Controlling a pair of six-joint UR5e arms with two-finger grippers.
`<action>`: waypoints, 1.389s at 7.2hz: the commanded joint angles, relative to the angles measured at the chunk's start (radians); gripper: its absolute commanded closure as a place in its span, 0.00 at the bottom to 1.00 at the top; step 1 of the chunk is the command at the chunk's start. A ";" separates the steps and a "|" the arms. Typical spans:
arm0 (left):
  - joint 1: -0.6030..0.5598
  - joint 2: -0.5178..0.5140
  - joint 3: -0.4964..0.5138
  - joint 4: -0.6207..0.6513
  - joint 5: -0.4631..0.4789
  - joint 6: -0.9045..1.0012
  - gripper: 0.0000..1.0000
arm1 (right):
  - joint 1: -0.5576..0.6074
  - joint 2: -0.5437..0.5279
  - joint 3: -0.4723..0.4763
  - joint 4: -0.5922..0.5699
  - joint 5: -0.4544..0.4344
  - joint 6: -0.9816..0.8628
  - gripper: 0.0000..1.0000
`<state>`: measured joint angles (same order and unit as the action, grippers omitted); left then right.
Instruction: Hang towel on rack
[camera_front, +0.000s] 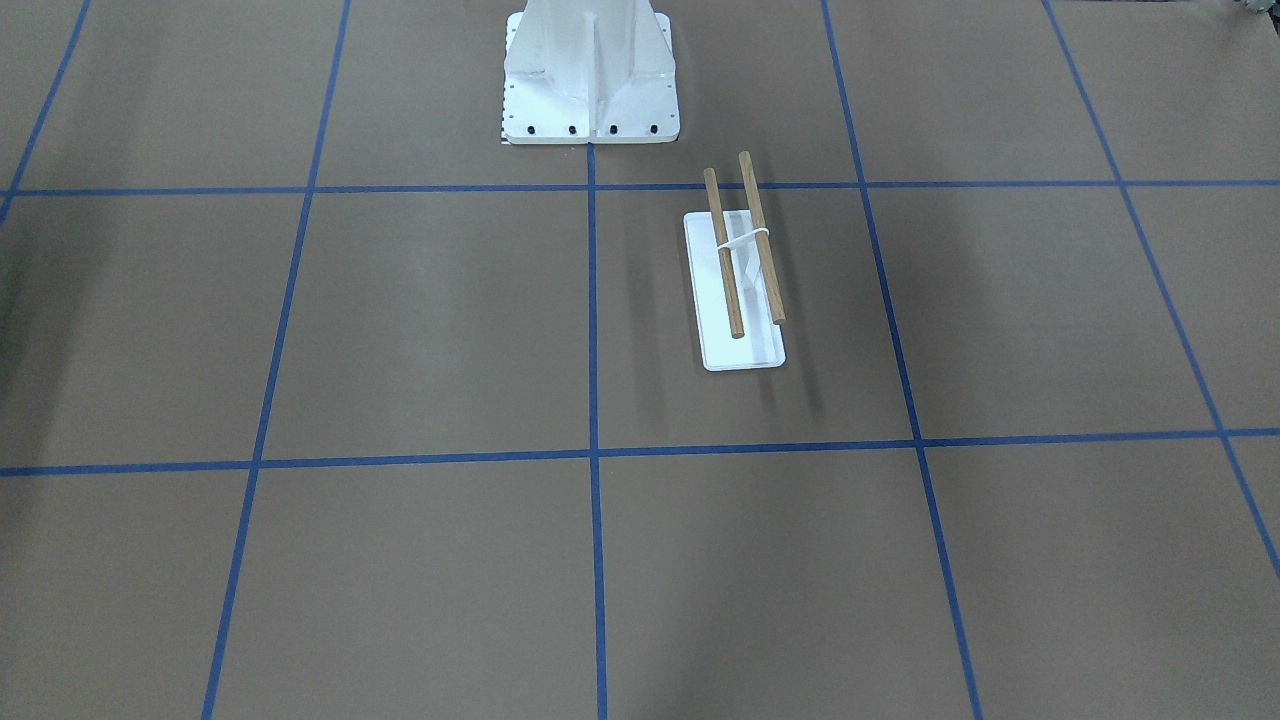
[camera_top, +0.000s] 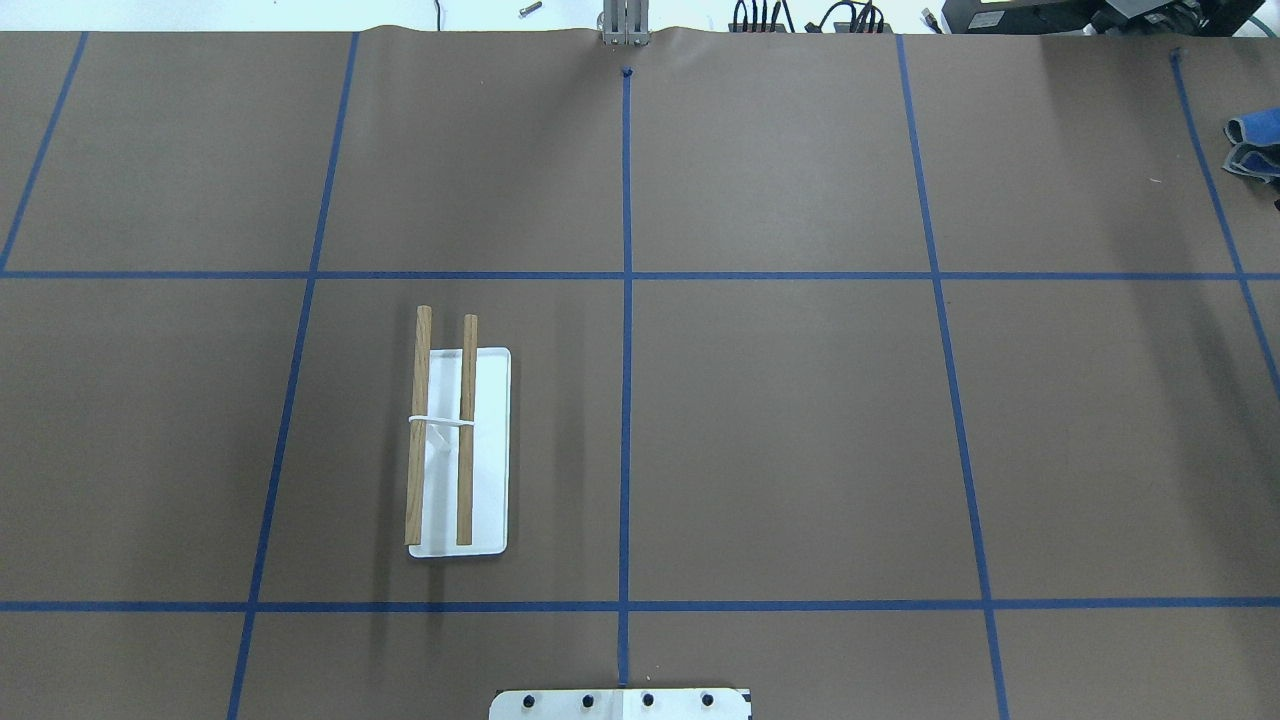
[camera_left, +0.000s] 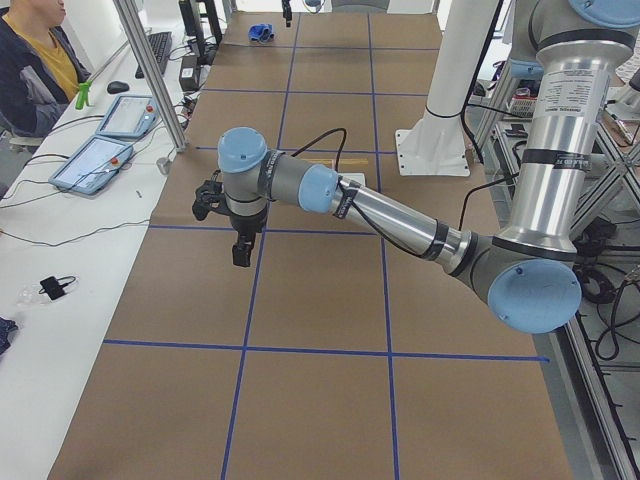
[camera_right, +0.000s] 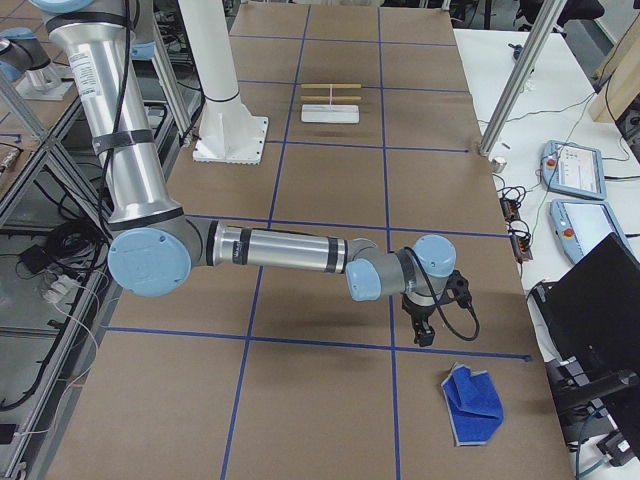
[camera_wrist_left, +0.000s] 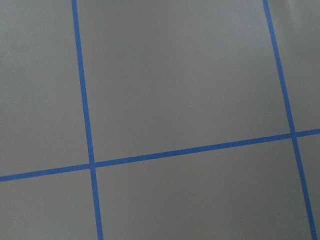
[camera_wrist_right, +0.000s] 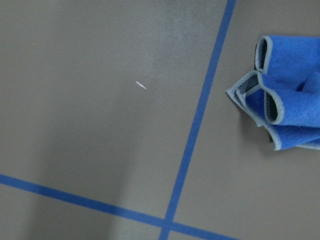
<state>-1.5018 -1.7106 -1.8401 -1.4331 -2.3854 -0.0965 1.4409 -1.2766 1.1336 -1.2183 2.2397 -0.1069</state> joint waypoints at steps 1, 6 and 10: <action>0.000 0.000 0.006 0.000 0.000 0.001 0.02 | -0.004 0.130 -0.205 0.037 -0.127 -0.298 0.14; 0.002 0.000 0.073 -0.089 0.000 -0.002 0.02 | -0.051 0.223 -0.428 0.238 -0.322 -0.575 0.29; 0.002 0.000 0.087 -0.092 0.000 0.001 0.02 | -0.085 0.223 -0.489 0.267 -0.356 -0.660 0.95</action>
<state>-1.5004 -1.7104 -1.7570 -1.5241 -2.3849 -0.0952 1.3547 -1.0539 0.6500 -0.9542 1.8895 -0.7521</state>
